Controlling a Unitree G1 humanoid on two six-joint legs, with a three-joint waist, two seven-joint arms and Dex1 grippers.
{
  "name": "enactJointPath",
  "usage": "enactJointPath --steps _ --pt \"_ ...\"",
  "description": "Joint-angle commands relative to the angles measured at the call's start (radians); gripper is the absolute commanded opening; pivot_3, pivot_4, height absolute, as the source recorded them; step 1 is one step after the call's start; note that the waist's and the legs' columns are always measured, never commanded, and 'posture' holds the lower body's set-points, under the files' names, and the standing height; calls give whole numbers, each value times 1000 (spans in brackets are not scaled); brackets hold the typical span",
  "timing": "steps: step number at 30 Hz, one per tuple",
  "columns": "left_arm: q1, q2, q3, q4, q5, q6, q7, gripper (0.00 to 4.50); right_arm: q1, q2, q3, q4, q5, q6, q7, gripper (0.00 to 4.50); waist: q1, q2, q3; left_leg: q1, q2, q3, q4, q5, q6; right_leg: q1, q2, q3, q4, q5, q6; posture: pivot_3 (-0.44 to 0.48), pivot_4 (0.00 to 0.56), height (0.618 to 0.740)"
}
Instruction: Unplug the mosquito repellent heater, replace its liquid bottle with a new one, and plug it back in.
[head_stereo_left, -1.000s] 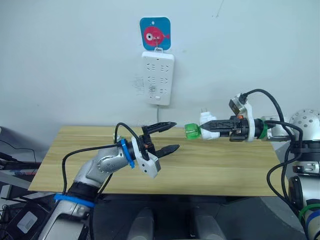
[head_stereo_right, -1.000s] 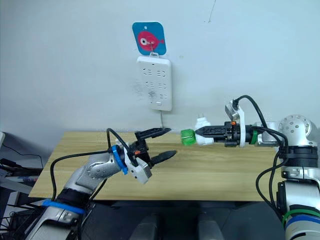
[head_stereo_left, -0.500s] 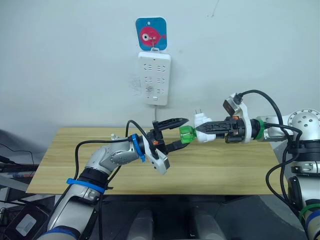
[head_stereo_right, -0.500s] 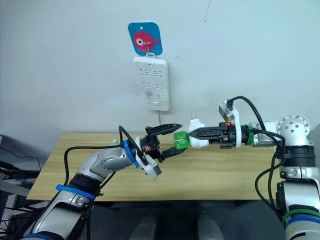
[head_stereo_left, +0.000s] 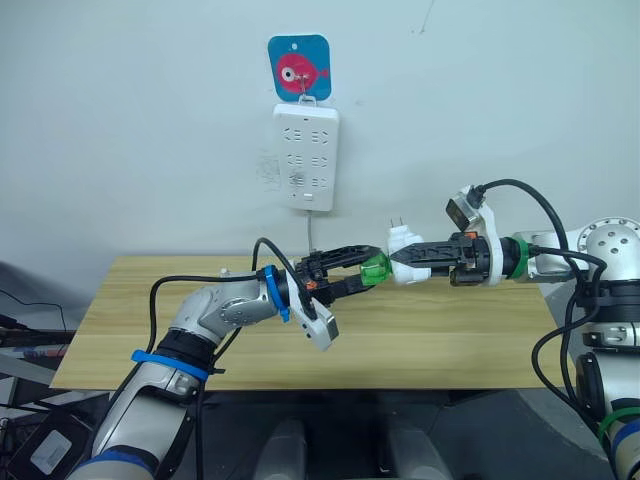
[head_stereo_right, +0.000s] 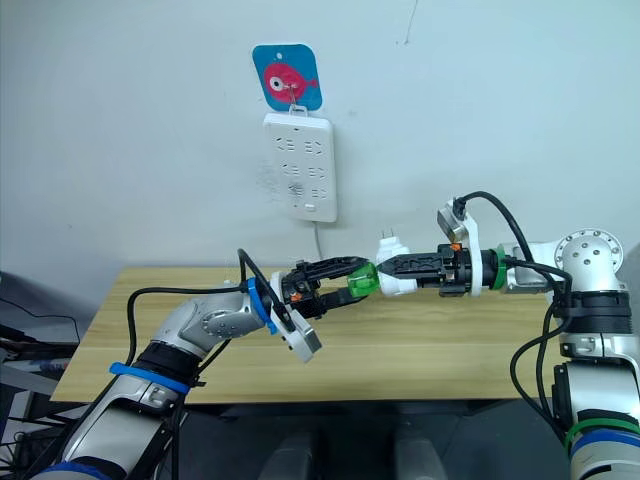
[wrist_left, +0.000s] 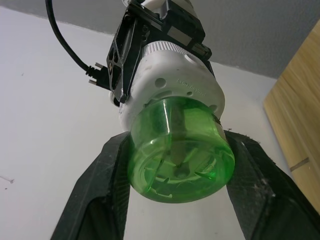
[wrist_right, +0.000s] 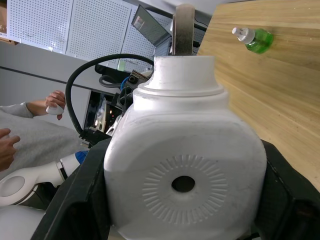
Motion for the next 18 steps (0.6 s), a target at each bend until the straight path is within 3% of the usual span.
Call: enactJointPath --steps 1,3,6,7,10,12,14,18 --pt "-13 24 -84 -33 -192 4 -96 2263 -2 -11 -10 -40 5 8 11 3087 0 0 0 0 0 0 0 0 0 0 0 0 0 0 0 -43 170 740" --pt "4 52 -162 -62 -404 106 -246 2263 -2 -20 -5 -48 -15 8 30 3087 -1 0 0 0 0 0 0 0 0 0 0 0 0 0 0 -45 173 740" --pt "48 93 -200 -208 -739 415 -476 2263 -4 -37 4 -73 -56 8 70 3087 -2 0 0 0 0 0 0 0 0 0 0 0 0 0 0 -50 178 740" --pt "64 100 -189 -277 -869 595 -526 2263 -5 -42 10 -86 -74 6 88 3087 -3 0 1 0 0 0 0 0 0 0 1 0 0 0 0 -50 180 740" --pt "73 144 -118 -493 -1572 1384 -509 2263 -1 -47 34 -115 -137 -13 144 3087 -5 0 2 0 0 -3 0 0 0 0 1 0 0 -1 0 -44 175 740" --pt "45 175 -63 -495 -1942 1731 -497 2263 -3 -49 50 -119 -173 -23 185 3087 -10 0 2 0 1 -10 1 0 0 1 2 -2 0 -3 4 -38 177 740" --pt "19 164 -12 -394 -2134 1939 -495 2263 -6 -55 68 -124 -201 -32 229 3087 -17 0 3 1 2 -13 1 0 0 1 5 -3 0 -5 4 -33 176 740" --pt "-18 64 79 -153 -2206 2119 -429 2263 -10 -53 88 -132 -247 -48 283 3087 -21 0 3 1 1 -10 0 0 0 2 7 -4 1 -6 4 -41 175 740"
